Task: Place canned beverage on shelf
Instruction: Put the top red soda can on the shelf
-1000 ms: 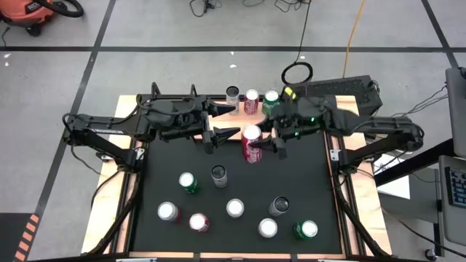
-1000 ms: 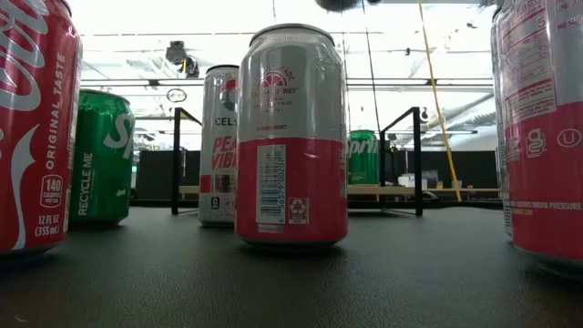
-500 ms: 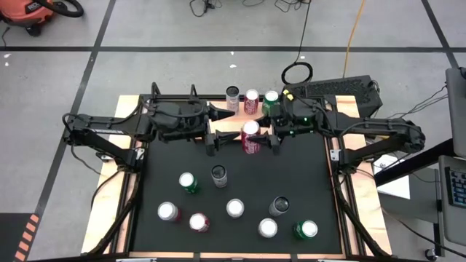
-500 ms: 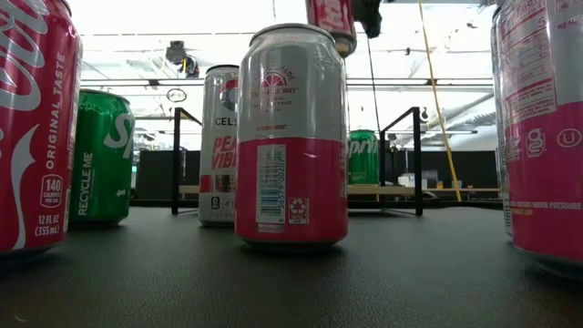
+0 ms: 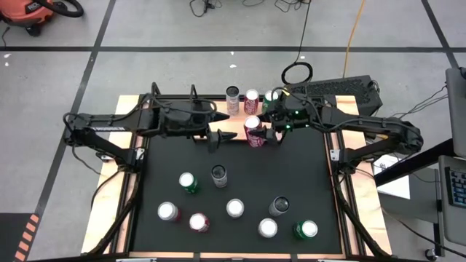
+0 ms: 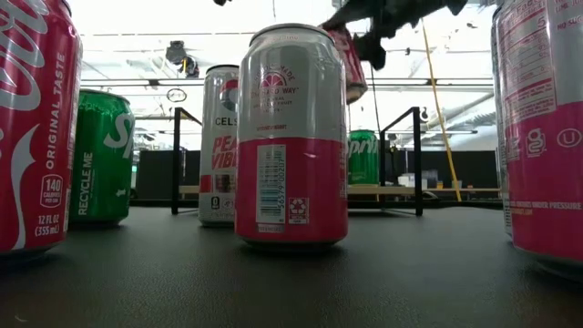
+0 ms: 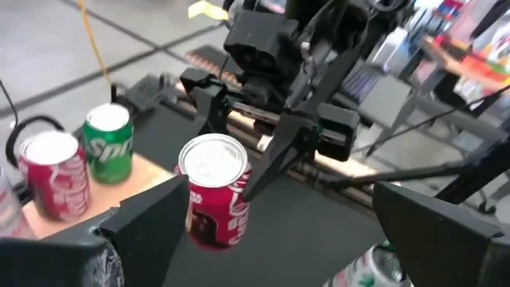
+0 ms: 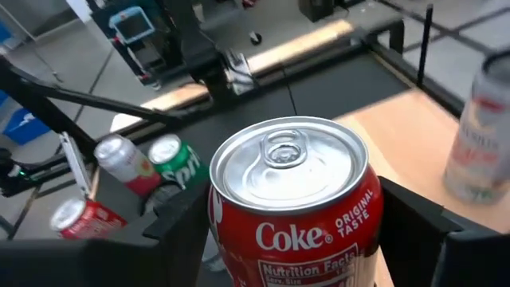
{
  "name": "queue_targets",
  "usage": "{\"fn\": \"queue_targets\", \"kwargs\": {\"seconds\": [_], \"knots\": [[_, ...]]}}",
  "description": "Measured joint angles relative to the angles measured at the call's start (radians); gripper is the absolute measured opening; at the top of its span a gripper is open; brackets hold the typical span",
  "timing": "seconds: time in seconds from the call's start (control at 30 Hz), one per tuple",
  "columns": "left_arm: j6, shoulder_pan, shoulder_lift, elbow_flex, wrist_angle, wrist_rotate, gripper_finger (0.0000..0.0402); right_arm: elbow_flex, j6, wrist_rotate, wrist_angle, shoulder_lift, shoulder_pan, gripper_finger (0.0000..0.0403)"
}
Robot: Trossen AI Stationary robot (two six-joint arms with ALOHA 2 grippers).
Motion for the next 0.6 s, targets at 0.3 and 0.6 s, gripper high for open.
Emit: {"fn": "queue_targets", "kwargs": {"seconds": [0.3, 0.6], "knots": [[-0.007, 0.077, 0.034, -0.015, -0.04, 0.132, 0.0397, -0.156, 0.03, 0.001, 0.19, 0.019, -0.037, 0.0265], [0.001, 0.114, 0.105, -0.015, -0.032, 0.199, 0.0397, -0.174, -0.079, 0.001, 0.275, 0.039, -0.102, 0.0266]]}}
